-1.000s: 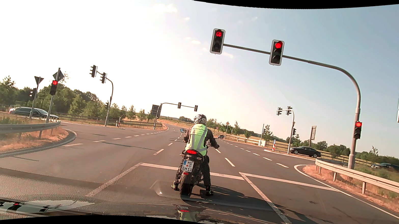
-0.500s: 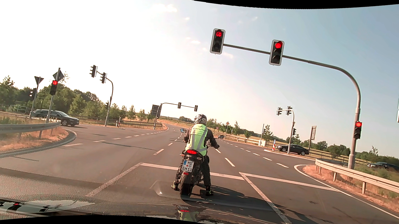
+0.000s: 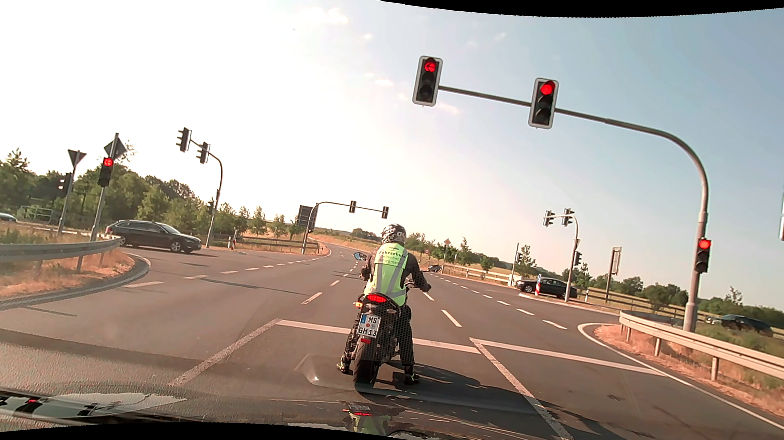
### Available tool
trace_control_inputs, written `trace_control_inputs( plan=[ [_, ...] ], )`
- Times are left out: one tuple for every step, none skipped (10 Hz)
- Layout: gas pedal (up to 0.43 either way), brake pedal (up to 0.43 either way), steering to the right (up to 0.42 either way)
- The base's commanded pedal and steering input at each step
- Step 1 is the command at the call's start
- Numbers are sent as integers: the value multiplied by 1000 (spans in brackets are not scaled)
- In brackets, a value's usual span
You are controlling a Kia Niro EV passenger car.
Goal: Follow the waypoints while adhering to traffic rules and regulations
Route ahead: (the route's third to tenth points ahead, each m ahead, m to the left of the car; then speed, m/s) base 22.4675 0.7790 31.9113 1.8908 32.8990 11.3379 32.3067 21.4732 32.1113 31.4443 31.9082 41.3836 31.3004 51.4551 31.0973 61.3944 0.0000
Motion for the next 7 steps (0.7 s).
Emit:
trace_control_inputs(
  plan=[
    [0, 0, -15],
    [0, 0, -15],
    [0, 0, -15],
    [0, 0, -15],
    [0, 0, -16],
    [0, 0, -15],
    [0, 0, -15]
  ],
)
